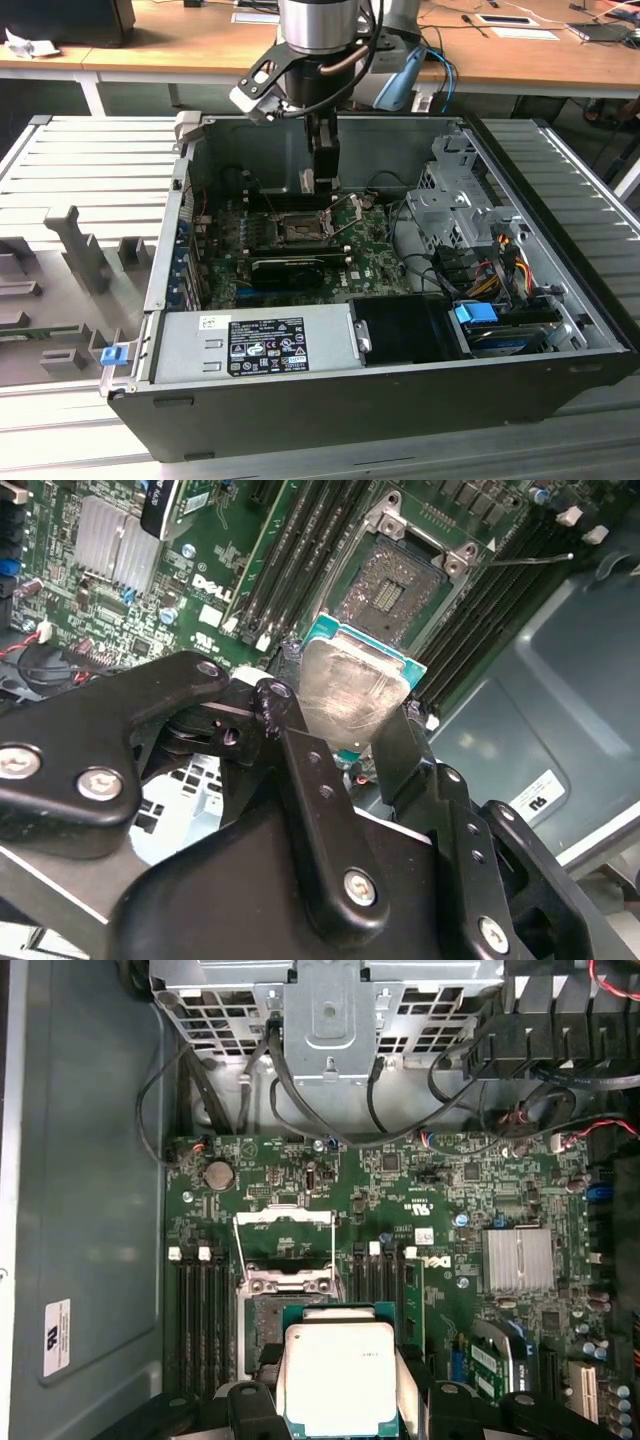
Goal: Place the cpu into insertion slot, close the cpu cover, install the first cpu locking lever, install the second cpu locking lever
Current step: 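Place the cpu into insertion slot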
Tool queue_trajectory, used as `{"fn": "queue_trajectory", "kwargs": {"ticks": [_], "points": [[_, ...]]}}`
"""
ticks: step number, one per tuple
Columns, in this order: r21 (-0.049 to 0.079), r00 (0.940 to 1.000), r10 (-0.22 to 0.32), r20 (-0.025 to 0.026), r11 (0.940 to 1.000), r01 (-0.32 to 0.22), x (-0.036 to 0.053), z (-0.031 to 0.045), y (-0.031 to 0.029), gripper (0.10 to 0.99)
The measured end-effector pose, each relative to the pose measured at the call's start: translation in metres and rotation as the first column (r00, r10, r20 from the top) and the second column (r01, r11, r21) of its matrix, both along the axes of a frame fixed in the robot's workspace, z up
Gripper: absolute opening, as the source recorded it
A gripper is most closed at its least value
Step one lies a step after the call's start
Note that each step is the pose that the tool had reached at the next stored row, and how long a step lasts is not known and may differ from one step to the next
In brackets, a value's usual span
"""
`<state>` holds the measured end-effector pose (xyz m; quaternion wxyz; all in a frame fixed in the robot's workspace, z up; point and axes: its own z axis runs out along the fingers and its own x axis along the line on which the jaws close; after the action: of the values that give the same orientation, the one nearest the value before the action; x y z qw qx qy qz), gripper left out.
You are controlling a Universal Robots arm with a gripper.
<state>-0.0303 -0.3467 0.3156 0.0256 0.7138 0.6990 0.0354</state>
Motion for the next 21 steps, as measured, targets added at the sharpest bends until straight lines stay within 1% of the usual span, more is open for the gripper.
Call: {"fn": "queue_trajectory", "kwargs": {"ticks": [3, 4, 5, 7, 9, 21], "points": [[0.000, 0.9999, -0.011, -0.0003, 0.9999, 0.011, -0.0007, -0.0076, 0.0000, 0.525], [0.002, 1.0000, -0.005, -0.0004, 1.0000, 0.005, -0.0009, -0.0134, 0.0000, 0.525], [0.004, 0.9998, 0.021, -0.0004, 0.9998, -0.021, -0.0009, -0.0173, 0.0000, 0.525], [0.006, 0.9995, 0.032, -0.0011, 0.9995, -0.032, -0.0010, -0.0201, 0.0000, 0.525], [0.006, 0.9995, 0.032, -0.0030, 0.9995, -0.032, -0.0010, -0.0233, 0.0000, 0.525], [0.006, 0.9995, 0.032, -0.0030, 0.9995, -0.032, -0.0010, -0.0298, 0.0000, 0.525]]}}
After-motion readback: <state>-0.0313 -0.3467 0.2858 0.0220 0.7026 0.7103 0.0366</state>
